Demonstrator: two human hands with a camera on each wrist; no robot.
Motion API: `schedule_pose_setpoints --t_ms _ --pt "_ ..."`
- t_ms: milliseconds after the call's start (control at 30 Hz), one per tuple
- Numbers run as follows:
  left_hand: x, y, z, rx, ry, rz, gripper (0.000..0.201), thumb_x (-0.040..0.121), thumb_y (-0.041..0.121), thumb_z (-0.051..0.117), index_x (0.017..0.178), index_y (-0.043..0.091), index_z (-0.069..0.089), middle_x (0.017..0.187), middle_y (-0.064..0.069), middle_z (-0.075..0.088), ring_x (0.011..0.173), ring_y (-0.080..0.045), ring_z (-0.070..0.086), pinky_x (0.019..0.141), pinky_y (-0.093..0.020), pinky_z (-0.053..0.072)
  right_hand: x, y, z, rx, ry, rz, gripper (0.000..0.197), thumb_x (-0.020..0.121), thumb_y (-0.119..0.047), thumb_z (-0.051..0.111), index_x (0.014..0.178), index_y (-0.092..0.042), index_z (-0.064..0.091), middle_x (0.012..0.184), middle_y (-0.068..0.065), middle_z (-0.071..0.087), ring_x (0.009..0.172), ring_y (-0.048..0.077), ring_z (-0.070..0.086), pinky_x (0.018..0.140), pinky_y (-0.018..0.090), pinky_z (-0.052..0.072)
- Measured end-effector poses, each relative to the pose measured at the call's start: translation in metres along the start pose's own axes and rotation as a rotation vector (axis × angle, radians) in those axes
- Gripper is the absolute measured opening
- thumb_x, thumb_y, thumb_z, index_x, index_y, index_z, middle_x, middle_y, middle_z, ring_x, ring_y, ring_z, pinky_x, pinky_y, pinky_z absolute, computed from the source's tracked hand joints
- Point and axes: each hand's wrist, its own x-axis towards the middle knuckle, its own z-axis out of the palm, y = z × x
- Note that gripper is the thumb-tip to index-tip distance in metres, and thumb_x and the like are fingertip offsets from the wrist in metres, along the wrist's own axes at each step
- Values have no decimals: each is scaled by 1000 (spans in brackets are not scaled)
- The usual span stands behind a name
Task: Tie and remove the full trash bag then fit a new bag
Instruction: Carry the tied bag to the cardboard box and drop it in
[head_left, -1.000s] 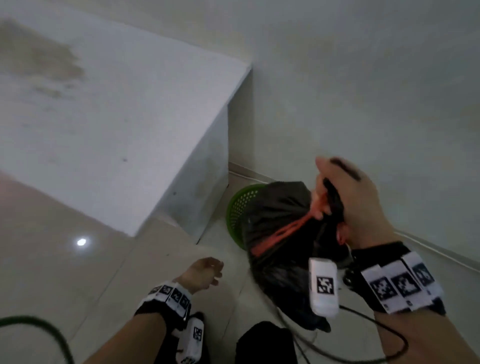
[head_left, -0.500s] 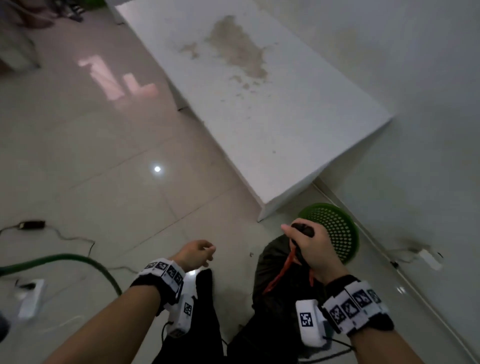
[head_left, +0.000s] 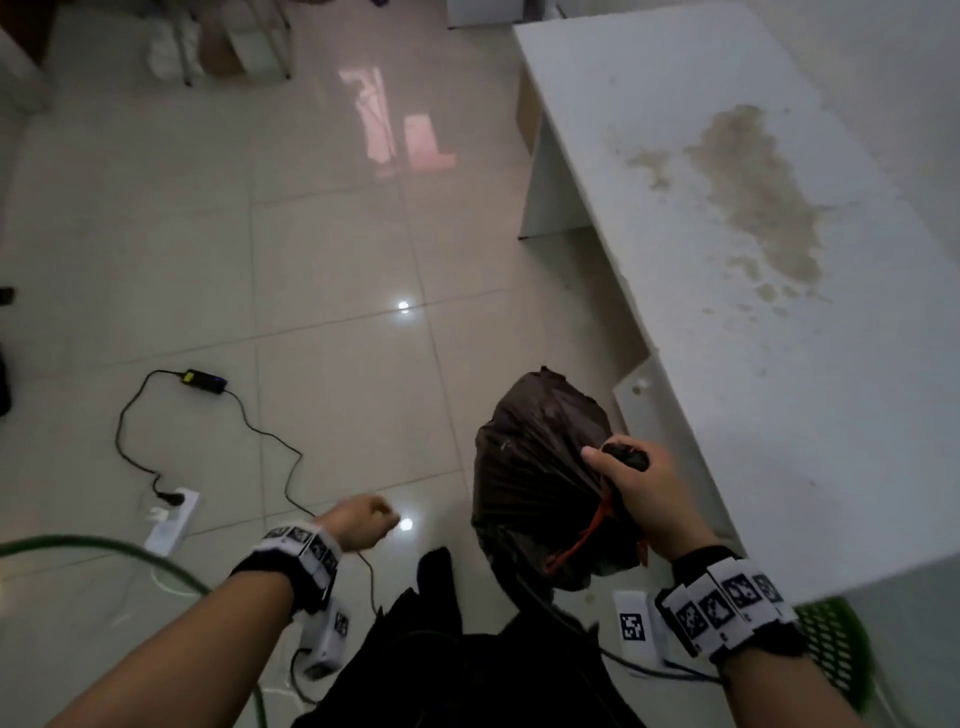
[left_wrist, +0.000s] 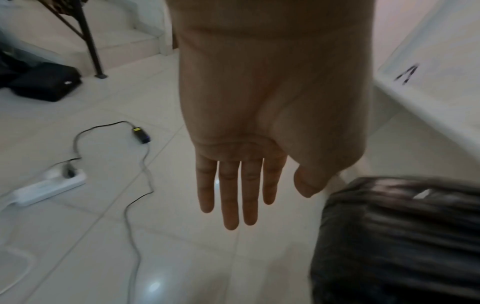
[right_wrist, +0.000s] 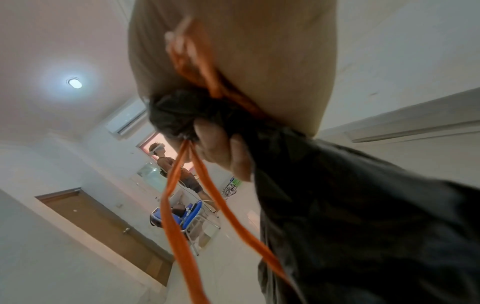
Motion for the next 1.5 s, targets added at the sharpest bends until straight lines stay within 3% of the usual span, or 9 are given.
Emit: schedule_pose_setpoints --t_ms 67,267,400,567,733,833,1000,1200,1500 --pt "18 27 -53 -129 80 99 24 97 38 56 107 19 67 98 -6 74 82 -21 69 80 -28 54 38 -20 14 7 23 0 43 91 -20 69 58 -13 43 57 5 36 53 19 38 60 35 32" --pt "83 80 -186 -477 183 192 19 99 31 54 111 19 64 98 -8 73 81 -22 70 68 -28 48 188 -86 57 -54 7 -91 37 91 -18 69 58 -13 52 55 3 46 52 17 45 58 30 37" --pt "128 64 -247 -494 194 53 22 100 28 53 113 14 63 102 -12 72 82 -23 68 63 -25 48 297 -128 86 -27 -76 -76 36 91 -15 68 58 -15 53 53 -5 48 52 11 48 59 28 39" --pt "166 19 -296 -464 175 -255 30 100 27 54 117 5 63 95 -12 71 71 -22 65 49 -20 42 417 -197 97 -16 -133 -66 32 91 -17 69 62 -10 54 56 2 48 52 15 47 58 32 39" --pt "208 22 -368 -465 47 -381 32 101 32 51 120 9 61 95 -9 70 77 -23 66 59 -24 44 526 -259 98 -26 -116 -96 37 87 -26 70 61 -11 50 57 11 39 55 22 38 59 41 34" --pt "266 51 -444 -476 32 -342 32 102 33 48 122 10 58 103 -10 69 81 -23 66 65 -27 46 595 -286 109 -4 -78 -74 37 89 -23 70 60 -11 49 57 7 39 54 20 38 60 39 34" --pt "380 129 -616 -440 109 -121 26 102 28 49 117 9 60 100 -12 68 80 -25 64 58 -26 42 710 -333 149 46 3 -33 38 89 -20 70 55 -21 53 56 -2 49 58 16 48 64 34 39" --pt "455 231 -808 -593 192 100 22 103 23 48 118 10 58 94 -11 67 70 -19 61 60 -27 42 828 -409 180 73 106 -2 33 86 -25 72 57 -21 58 59 -4 56 63 17 56 65 32 43" --pt "580 281 -922 -462 57 -76 16 104 24 46 109 12 56 91 -9 66 68 -21 61 61 -26 40 1011 -510 140 237 235 -73 31 91 -17 67 68 -2 53 59 14 42 44 21 40 45 25 39"
